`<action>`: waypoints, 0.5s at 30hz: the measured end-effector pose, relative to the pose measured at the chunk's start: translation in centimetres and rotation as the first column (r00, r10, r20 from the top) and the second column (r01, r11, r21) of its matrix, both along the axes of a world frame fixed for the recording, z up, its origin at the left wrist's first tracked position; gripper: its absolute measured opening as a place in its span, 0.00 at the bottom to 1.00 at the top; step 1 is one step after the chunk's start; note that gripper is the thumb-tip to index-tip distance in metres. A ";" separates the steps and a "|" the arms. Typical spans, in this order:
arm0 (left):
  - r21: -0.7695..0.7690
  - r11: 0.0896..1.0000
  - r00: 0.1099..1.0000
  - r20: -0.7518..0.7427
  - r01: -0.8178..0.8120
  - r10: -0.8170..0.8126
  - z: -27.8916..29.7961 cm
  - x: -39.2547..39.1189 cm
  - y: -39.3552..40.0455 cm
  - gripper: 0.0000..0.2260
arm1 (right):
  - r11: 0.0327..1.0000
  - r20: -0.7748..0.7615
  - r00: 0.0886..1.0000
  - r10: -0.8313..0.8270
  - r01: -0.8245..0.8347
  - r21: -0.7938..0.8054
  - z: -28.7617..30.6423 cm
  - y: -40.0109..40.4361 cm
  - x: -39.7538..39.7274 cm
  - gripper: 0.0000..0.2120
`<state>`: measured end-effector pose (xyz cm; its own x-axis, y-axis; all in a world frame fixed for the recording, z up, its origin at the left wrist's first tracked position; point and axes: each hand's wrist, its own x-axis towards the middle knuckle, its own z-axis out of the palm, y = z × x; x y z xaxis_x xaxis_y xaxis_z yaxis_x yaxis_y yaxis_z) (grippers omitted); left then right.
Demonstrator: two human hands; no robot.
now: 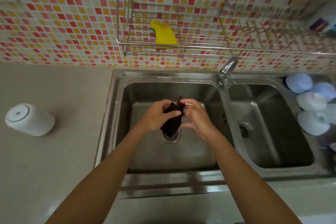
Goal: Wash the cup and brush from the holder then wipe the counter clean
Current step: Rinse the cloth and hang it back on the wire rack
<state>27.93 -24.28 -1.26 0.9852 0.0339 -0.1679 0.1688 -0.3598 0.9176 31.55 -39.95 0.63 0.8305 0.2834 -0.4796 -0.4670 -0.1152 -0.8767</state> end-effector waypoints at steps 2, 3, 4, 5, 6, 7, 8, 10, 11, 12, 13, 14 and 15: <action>-0.044 0.999 0.997 0.078 0.032 -0.028 1.8 0.2 -0.2 0.13 | 0.996 0.010 0.999 0.046 -0.046 0.072 1.0 -1.5 0.6 0.26; -0.055 0.997 0.992 0.114 0.056 -0.050 2.7 0.3 -0.3 0.12 | 0.991 0.004 0.996 0.084 -0.084 0.108 1.6 -2.2 0.9 0.31; -0.062 0.995 0.987 0.140 0.083 -0.073 3.8 0.4 -0.5 0.11 | 0.984 0.012 0.991 0.133 -0.134 0.119 2.2 -2.8 1.3 0.33; -0.065 0.993 0.983 0.158 0.101 -0.090 4.7 0.5 -0.6 0.09 | 0.976 0.039 0.981 0.189 -0.192 0.103 2.9 -3.3 1.5 0.32; -0.057 0.992 0.979 0.176 0.109 -0.098 5.7 0.5 -0.7 0.08 | 0.968 0.078 0.967 0.241 -0.246 0.054 3.6 -3.8 1.8 0.29; -0.037 0.993 0.974 0.202 0.113 -0.104 6.6 0.5 -0.9 0.08 | 0.959 0.123 0.952 0.281 -0.281 -0.017 4.4 -4.3 2.0 0.23; 0.008 0.995 0.967 0.232 0.104 -0.103 7.4 0.6 -0.9 0.08 | 0.953 0.172 0.938 0.300 -0.288 -0.091 5.4 -4.7 2.1 0.18; 0.119 0.992 0.950 0.303 0.037 -0.072 9.1 0.6 -1.0 0.07 | 0.955 0.255 0.924 0.285 -0.249 -0.162 7.5 -5.5 2.3 0.13; 0.153 0.988 0.942 0.333 -0.015 -0.037 10.0 0.7 -1.0 0.07 | 0.961 0.290 0.919 0.266 -0.230 -0.151 8.7 -5.9 2.2 0.12; 0.169 0.984 0.932 0.363 -0.063 -0.003 11.1 0.8 -1.1 0.08 | 0.967 0.323 0.914 0.247 -0.215 -0.133 9.8 -6.2 2.3 0.12; 0.184 0.978 0.919 0.394 -0.101 0.021 12.1 1.1 -1.2 0.09 | 0.973 0.354 0.907 0.227 -0.199 -0.115 10.9 -6.4 2.2 0.11; 0.201 0.971 0.903 0.429 -0.131 0.033 13.2 1.3 -1.3 0.10 | 0.978 0.384 0.899 0.208 -0.181 -0.106 11.9 -6.6 2.3 0.10; 0.219 0.963 0.884 0.466 -0.155 0.037 14.3 1.6 -1.3 0.10 | 0.981 0.416 0.889 0.191 -0.165 -0.098 13.0 -6.6 2.4 0.09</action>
